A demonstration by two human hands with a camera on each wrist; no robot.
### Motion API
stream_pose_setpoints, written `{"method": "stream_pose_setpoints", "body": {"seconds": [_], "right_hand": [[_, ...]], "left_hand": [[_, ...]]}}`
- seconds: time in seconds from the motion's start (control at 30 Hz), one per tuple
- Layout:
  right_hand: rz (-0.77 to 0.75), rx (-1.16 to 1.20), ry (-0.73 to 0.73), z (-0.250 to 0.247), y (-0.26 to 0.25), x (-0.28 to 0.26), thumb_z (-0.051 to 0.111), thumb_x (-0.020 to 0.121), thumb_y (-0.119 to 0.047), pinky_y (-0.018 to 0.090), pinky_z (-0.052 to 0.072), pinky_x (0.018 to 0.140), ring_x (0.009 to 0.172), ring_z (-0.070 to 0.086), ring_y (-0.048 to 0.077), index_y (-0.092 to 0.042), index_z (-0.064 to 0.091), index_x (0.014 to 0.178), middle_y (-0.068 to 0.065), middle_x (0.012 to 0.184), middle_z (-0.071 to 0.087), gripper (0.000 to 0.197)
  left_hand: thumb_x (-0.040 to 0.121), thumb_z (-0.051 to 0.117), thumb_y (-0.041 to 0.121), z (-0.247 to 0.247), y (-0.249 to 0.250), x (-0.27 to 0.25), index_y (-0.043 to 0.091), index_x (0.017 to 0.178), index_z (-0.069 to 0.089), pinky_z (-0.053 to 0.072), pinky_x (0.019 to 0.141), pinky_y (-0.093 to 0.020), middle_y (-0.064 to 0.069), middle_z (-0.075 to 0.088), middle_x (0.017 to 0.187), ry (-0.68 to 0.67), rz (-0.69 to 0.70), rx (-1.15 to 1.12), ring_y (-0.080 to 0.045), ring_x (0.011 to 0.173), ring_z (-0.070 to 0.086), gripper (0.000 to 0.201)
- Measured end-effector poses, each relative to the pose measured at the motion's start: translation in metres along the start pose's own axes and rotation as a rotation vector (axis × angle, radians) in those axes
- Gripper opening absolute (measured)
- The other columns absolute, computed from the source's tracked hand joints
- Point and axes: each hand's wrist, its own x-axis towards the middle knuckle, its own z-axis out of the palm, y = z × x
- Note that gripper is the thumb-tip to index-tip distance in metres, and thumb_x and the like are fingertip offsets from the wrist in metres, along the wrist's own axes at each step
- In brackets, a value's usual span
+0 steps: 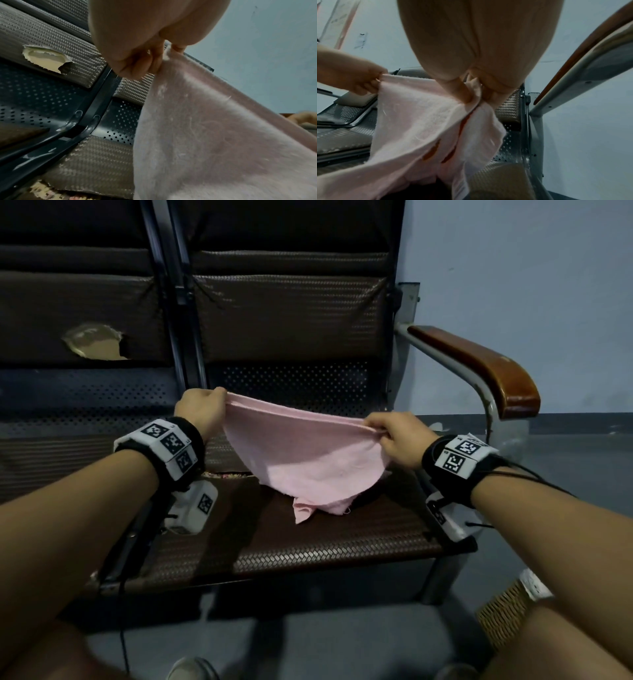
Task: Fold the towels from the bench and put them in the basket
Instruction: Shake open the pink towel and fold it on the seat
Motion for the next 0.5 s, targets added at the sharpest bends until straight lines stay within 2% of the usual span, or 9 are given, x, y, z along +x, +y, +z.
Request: {"method": "stream_pose_setpoints", "body": {"seconds": [0.07,0.1,0.13,0.2,0.23,0.3,0.33,0.43,0.5], "right_hand": [[0.066,0.049,0.014,0.0,-0.001,0.0,0.047,0.084,0.0,0.043,0.054,0.082,0.092,0.063,0.027,-0.033,0.048,0.115,0.004,0.103,0.066,0.045],[0.11,0.017,0.019,-0.001,-0.003,0.001,0.047,0.084,-0.002,0.042,0.053,0.08,0.091,0.062,0.027,-0.035,0.046,0.113,0.002,0.101,0.064,0.044],[0.152,-0.027,0.017,-0.001,-0.003,0.003,0.048,0.085,-0.003,0.04,0.052,0.078,0.091,0.061,0.027,-0.035,0.05,0.11,0.0,0.1,0.064,0.04],[0.222,-0.101,-0.022,-0.001,-0.005,0.006,0.047,0.082,-0.003,0.035,0.048,0.072,0.088,0.063,0.029,-0.031,0.06,0.089,0.0,0.093,0.067,0.032],[0.241,-0.119,-0.041,-0.001,-0.006,0.007,0.045,0.081,-0.004,0.034,0.047,0.069,0.086,0.064,0.03,-0.029,0.061,0.08,0.002,0.09,0.068,0.029],[0.255,-0.115,-0.03,-0.002,-0.004,0.008,0.044,0.083,-0.014,0.035,0.047,0.071,0.087,0.063,0.033,-0.023,0.061,0.077,0.007,0.093,0.07,0.02],[0.248,-0.105,0.0,-0.004,-0.002,0.008,0.043,0.086,-0.025,0.036,0.046,0.072,0.087,0.063,0.033,-0.021,0.059,0.075,0.008,0.092,0.069,0.02],[0.181,-0.033,0.089,-0.009,0.003,0.007,0.042,0.093,-0.06,0.034,0.039,0.062,0.069,0.058,0.024,-0.02,0.054,0.062,-0.001,0.067,0.059,0.052],[0.098,0.029,0.107,-0.014,0.002,0.006,0.048,0.098,-0.056,0.034,0.037,0.061,0.062,0.053,0.021,-0.019,0.05,0.059,-0.003,0.059,0.052,0.054]], "left_hand": [[0.096,0.038,0.038,0.001,0.0,0.001,0.013,0.081,0.064,0.038,0.076,-0.034,-0.013,0.063,0.094,-0.052,0.059,0.057,-0.031,0.087,0.055,0.04],[0.095,0.037,0.039,0.002,0.003,0.0,0.011,0.085,0.065,0.039,0.077,-0.037,-0.015,0.062,0.098,-0.113,0.067,0.008,-0.031,0.089,0.054,0.041],[0.091,0.04,0.042,0.002,0.005,-0.002,0.012,0.087,0.068,0.042,0.08,-0.041,-0.016,0.062,0.099,-0.174,0.056,-0.077,-0.031,0.089,0.055,0.041],[0.074,0.054,0.046,0.003,0.008,-0.006,0.022,0.074,0.072,0.042,0.078,-0.043,-0.016,0.057,0.09,-0.275,-0.007,-0.289,-0.031,0.082,0.052,0.031],[0.067,0.059,0.044,0.004,0.009,-0.007,0.023,0.067,0.069,0.039,0.075,-0.042,-0.014,0.054,0.086,-0.309,-0.014,-0.359,-0.03,0.079,0.049,0.023],[0.06,0.065,0.031,0.006,0.011,-0.009,0.021,0.065,0.066,0.04,0.072,-0.039,-0.011,0.057,0.08,-0.32,0.055,-0.378,-0.027,0.077,0.052,0.012],[0.062,0.069,0.025,0.006,0.011,-0.008,0.019,0.07,0.069,0.046,0.071,-0.038,-0.009,0.064,0.079,-0.308,0.088,-0.353,-0.026,0.077,0.058,0.01],[0.077,0.082,0.021,0.003,0.008,-0.004,0.005,0.1,0.072,0.058,0.081,-0.044,-0.014,0.075,0.098,-0.293,0.103,-0.285,-0.028,0.09,0.071,0.029],[0.077,0.085,0.023,-0.004,0.009,-0.003,0.009,0.096,0.077,0.06,0.081,-0.041,-0.014,0.077,0.095,-0.306,0.116,-0.277,-0.026,0.088,0.073,0.026]]}}
